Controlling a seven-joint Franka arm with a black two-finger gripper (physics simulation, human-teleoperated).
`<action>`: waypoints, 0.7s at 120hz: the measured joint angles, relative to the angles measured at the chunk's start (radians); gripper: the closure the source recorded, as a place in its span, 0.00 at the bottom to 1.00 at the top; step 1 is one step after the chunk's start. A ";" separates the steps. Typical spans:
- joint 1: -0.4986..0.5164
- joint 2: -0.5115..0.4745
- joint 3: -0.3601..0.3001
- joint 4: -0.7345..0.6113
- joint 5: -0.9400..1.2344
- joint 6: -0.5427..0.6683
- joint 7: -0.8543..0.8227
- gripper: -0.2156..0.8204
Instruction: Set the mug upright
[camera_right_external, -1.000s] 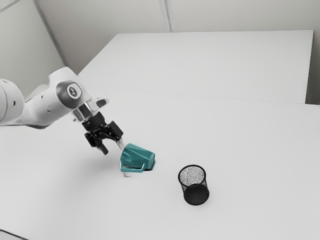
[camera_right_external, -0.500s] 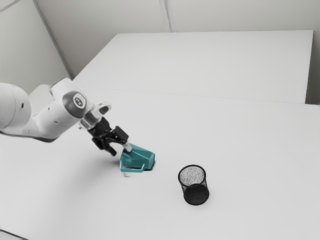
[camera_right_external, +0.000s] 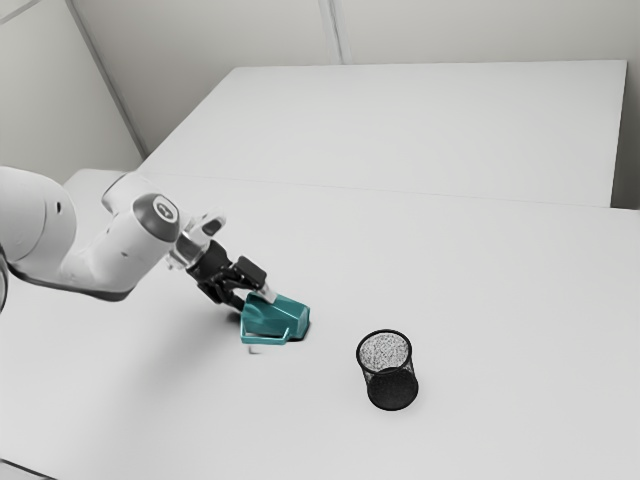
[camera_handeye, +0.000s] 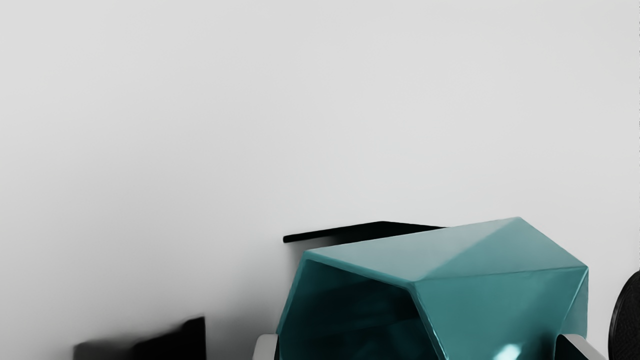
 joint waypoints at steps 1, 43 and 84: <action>0.000 0.000 0.000 0.000 -0.002 0.000 0.002 0.21; 0.001 0.012 0.000 -0.013 -0.121 -0.008 0.087 0.21; 0.006 0.005 0.002 -0.025 -0.201 -0.037 0.166 0.27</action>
